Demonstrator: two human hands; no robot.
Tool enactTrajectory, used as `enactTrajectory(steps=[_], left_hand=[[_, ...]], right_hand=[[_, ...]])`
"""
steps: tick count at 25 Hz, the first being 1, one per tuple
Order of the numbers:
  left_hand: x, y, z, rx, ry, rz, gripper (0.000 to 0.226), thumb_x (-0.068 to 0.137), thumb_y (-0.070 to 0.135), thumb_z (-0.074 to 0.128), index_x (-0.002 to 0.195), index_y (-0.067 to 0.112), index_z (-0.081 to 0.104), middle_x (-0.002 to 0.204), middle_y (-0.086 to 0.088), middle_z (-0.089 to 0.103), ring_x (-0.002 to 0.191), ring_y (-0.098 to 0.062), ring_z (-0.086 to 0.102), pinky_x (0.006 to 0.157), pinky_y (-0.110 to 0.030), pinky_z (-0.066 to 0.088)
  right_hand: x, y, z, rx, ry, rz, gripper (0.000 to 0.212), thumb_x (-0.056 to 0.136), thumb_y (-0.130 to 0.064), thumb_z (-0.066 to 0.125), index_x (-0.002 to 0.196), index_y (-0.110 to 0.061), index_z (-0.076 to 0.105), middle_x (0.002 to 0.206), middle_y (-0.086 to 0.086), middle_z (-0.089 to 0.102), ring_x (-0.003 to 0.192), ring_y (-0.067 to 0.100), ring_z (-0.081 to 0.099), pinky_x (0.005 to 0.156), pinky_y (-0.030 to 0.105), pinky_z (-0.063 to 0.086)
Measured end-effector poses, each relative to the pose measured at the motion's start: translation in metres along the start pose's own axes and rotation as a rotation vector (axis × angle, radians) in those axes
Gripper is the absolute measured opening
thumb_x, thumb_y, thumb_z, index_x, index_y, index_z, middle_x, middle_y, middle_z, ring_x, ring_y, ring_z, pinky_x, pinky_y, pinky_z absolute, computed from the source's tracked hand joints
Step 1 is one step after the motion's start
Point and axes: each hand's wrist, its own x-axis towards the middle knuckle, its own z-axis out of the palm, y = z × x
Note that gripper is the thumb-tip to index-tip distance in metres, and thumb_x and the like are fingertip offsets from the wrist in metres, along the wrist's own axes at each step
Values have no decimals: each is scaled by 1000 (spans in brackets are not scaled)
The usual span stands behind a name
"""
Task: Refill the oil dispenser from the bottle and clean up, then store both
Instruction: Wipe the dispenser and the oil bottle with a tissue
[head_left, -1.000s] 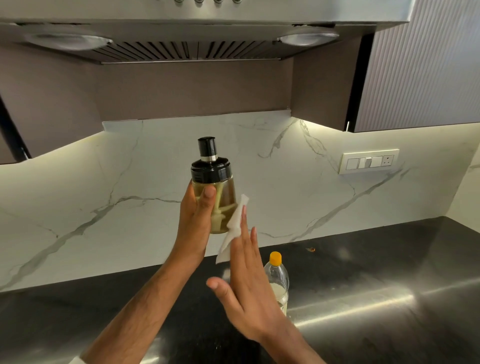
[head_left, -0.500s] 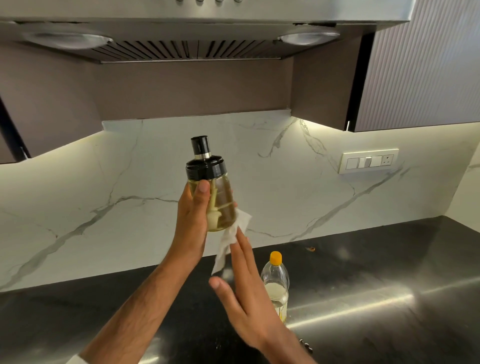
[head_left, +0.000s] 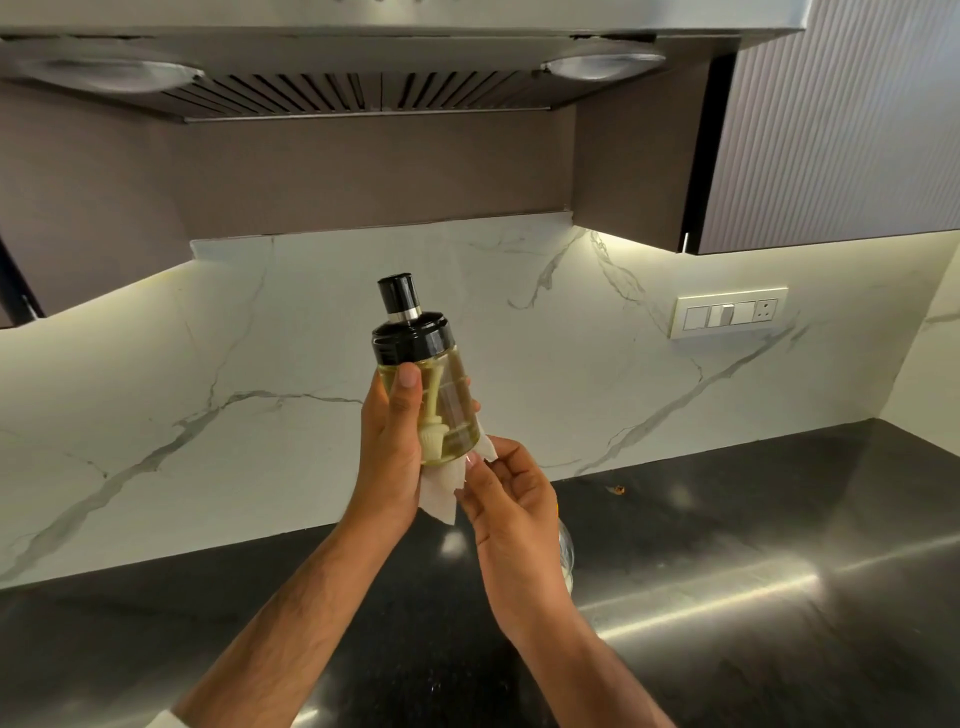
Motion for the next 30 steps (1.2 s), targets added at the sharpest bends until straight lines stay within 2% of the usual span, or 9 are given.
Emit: enactTrajectory(steps=[4, 7, 10, 14, 17, 22, 25, 28, 30], left_hand=[[0, 0, -1, 22, -5, -6, 103, 59, 88, 68, 124, 10, 59, 96, -7, 75, 83, -24, 75, 67, -37, 60], [1, -1, -5, 59, -10, 17, 98, 62, 90, 64, 125, 15, 60, 97, -5, 75, 87, -24, 75, 72, -36, 60], [1, -4, -6, 75, -22, 10, 105, 64, 89, 62, 133, 10, 56, 102, -7, 76, 95, -26, 75, 78, -37, 60], [-1, -6, -3, 87, -36, 16, 84, 65, 91, 59, 119, 27, 69, 103, -5, 77, 97, -24, 75, 78, -33, 59], [-2, -5, -4, 53, -61, -1, 71, 64, 90, 61, 109, 37, 74, 101, -3, 77, 95, -23, 75, 78, -35, 59], [-3, -3, 1, 50, -60, 12, 103, 65, 86, 65, 136, 12, 55, 116, -11, 73, 105, -29, 72, 81, -40, 60], [0, -4, 1, 72, -20, 2, 98, 62, 78, 77, 137, 20, 53, 124, -13, 69, 112, -29, 70, 89, -45, 60], [-3, -8, 2, 1, -11, -64, 94, 59, 76, 81, 132, 21, 58, 119, -13, 71, 108, -28, 71, 81, -38, 61], [-2, -9, 0, -41, 6, -82, 85, 60, 75, 81, 123, 22, 64, 110, -10, 73, 102, -26, 72, 79, -36, 61]], right_hand=[[0, -2, 1, 195, 44, 80, 29, 90, -19, 69, 115, -6, 66, 116, 16, 72, 109, 29, 69, 86, 33, 61], [5, -8, -4, 156, 87, 28, 30, 82, -33, 82, 106, -16, 73, 110, 8, 73, 101, 21, 68, 83, 32, 59], [7, -12, -2, 55, 7, -7, 32, 82, -31, 84, 108, -17, 71, 114, 6, 72, 107, 20, 65, 86, 32, 52], [7, -10, 3, 57, -114, 28, 66, 79, -40, 85, 130, -11, 55, 130, 12, 67, 123, 28, 65, 105, 43, 51], [10, -8, 0, -21, -148, 16, 61, 81, -32, 84, 131, -12, 55, 130, 14, 67, 123, 32, 65, 107, 54, 49], [11, -7, 7, -140, -11, -141, 61, 72, -13, 92, 123, -9, 58, 120, 13, 70, 113, 28, 70, 99, 51, 56], [9, -4, 8, -279, 104, -253, 60, 69, -11, 93, 119, -15, 60, 115, 1, 71, 109, 21, 71, 92, 45, 60], [7, 2, 9, -377, 143, -316, 59, 71, -18, 93, 120, -22, 60, 115, -9, 70, 111, 18, 69, 91, 44, 60], [5, 1, 8, -366, 127, -331, 55, 75, -19, 90, 122, -21, 62, 117, -8, 71, 112, 19, 69, 92, 47, 60]])
